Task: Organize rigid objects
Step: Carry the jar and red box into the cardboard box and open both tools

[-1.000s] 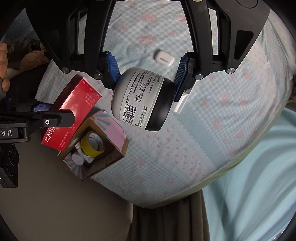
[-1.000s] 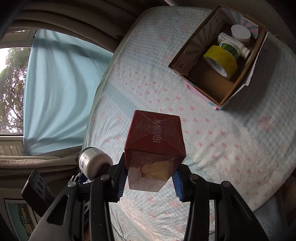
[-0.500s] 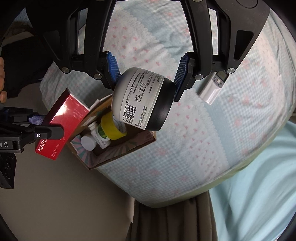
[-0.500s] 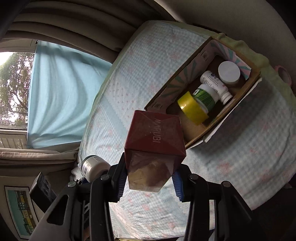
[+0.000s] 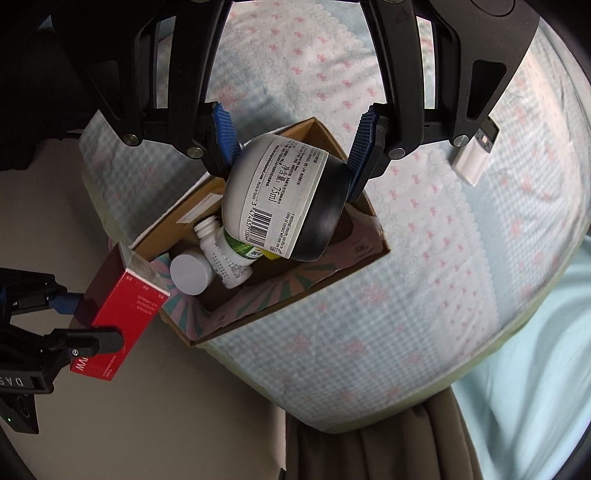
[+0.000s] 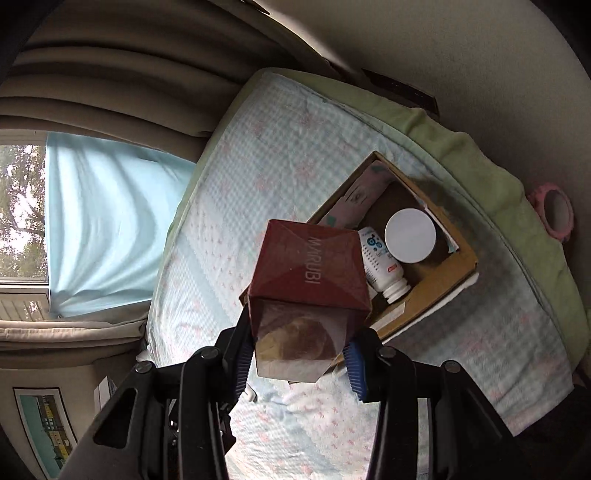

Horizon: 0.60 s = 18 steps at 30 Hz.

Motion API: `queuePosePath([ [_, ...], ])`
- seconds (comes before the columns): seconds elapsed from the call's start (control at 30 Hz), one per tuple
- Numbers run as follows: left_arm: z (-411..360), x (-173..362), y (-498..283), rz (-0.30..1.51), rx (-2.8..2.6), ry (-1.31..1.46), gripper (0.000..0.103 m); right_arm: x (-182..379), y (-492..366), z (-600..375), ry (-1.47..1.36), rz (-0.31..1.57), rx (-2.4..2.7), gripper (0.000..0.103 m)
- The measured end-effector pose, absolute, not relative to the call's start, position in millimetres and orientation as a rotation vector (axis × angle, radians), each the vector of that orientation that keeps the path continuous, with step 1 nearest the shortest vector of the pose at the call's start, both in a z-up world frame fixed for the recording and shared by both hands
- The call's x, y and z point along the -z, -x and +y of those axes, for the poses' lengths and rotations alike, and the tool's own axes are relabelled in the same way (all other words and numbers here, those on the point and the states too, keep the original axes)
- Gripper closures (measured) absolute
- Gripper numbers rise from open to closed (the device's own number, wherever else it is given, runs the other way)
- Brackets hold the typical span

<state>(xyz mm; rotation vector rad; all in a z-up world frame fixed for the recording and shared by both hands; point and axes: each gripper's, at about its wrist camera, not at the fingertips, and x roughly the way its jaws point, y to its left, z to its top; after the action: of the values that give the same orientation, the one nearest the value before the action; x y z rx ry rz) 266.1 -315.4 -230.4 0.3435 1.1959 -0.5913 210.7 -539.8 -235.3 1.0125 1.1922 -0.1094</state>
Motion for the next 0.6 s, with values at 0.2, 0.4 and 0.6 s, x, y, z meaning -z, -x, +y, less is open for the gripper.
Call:
queuePosePath([
  [0.2, -324, 274, -287, 1.277, 0.529, -0.364, 0.054, 285, -247, -564, -1.098, 1.235, 0.115, 0.063],
  [0.4, -330, 311, -304, 1.340, 0.489, -0.392, 0.054, 332, -266, -576, -1.198, 1.253, 0.143, 0.063],
  [0.6, -343, 334, -310, 1.364, 0.490, -0.450, 0.054, 363, -276, -575, -1.244, 1.272, 0.157, 0.063],
])
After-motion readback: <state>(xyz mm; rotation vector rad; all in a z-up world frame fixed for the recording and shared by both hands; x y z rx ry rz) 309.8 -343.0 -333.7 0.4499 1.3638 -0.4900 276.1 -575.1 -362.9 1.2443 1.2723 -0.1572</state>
